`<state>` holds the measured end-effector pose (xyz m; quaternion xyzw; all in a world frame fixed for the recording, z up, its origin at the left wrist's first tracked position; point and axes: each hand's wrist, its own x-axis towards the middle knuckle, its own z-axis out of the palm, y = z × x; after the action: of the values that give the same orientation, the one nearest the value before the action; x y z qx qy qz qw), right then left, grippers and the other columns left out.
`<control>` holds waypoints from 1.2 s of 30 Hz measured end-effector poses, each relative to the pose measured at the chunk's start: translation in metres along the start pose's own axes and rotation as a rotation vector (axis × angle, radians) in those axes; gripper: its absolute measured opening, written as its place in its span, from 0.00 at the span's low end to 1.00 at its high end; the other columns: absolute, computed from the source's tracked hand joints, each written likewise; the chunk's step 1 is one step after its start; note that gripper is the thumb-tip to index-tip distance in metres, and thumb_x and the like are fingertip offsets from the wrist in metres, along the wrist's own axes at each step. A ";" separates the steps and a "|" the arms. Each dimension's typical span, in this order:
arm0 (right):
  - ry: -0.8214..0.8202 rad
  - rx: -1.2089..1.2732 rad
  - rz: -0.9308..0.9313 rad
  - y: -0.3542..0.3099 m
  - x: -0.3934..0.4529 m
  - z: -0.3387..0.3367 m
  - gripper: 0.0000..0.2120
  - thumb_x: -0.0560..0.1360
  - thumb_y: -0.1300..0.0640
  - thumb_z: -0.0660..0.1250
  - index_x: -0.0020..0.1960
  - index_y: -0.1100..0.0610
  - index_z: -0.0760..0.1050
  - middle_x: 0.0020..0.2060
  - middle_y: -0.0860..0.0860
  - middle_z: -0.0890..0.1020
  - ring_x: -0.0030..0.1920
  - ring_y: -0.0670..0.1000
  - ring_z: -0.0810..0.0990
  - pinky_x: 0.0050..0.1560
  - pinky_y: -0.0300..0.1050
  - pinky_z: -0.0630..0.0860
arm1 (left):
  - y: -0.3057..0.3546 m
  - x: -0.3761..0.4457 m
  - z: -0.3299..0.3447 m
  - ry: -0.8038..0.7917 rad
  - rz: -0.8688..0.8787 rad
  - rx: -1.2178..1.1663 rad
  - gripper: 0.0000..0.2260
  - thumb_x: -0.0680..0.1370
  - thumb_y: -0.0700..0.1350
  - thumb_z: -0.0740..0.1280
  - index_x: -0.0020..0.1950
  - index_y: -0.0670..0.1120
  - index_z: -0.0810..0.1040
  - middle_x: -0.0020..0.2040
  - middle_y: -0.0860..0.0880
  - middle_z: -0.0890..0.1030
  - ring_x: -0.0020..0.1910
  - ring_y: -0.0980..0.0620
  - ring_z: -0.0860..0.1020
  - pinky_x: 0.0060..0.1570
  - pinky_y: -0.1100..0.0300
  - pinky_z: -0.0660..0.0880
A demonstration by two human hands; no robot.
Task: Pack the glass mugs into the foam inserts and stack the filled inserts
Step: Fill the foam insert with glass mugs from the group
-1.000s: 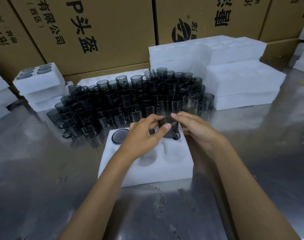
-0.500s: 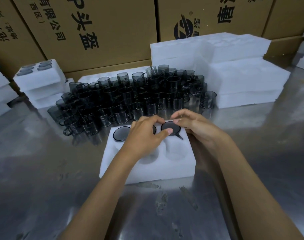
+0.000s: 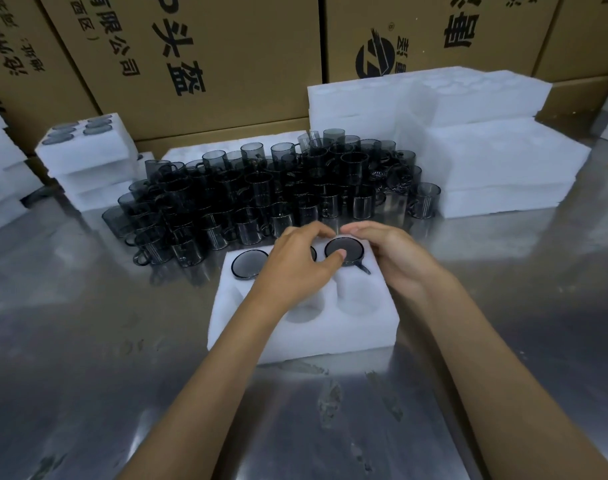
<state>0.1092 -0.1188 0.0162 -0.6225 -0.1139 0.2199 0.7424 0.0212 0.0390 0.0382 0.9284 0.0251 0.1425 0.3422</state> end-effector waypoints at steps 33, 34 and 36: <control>0.346 -0.137 -0.258 -0.010 0.006 0.007 0.09 0.75 0.60 0.67 0.43 0.48 0.82 0.44 0.51 0.86 0.48 0.50 0.83 0.52 0.42 0.76 | -0.063 0.052 -0.067 0.312 -0.033 -0.346 0.21 0.79 0.37 0.68 0.67 0.57 0.73 0.40 0.49 0.85 0.42 0.49 0.83 0.49 0.56 0.79; 0.347 -0.211 -0.340 -0.012 0.002 0.012 0.09 0.75 0.61 0.68 0.45 0.47 0.82 0.45 0.51 0.85 0.49 0.48 0.82 0.52 0.40 0.75 | -0.060 0.042 -0.068 0.305 -0.006 -0.368 0.21 0.79 0.37 0.68 0.67 0.57 0.73 0.41 0.50 0.85 0.44 0.49 0.83 0.50 0.57 0.79; 0.297 -0.358 -0.492 -0.015 -0.008 0.023 0.14 0.75 0.63 0.68 0.54 0.46 0.80 0.49 0.48 0.84 0.52 0.45 0.80 0.54 0.37 0.74 | -0.054 0.022 -0.072 0.282 0.041 -0.393 0.18 0.79 0.37 0.68 0.65 0.56 0.75 0.41 0.52 0.85 0.47 0.51 0.84 0.51 0.60 0.79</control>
<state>0.0947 -0.1042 0.0365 -0.7219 -0.1882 -0.0822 0.6608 0.0245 0.1288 0.0613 0.8151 0.0255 0.2799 0.5066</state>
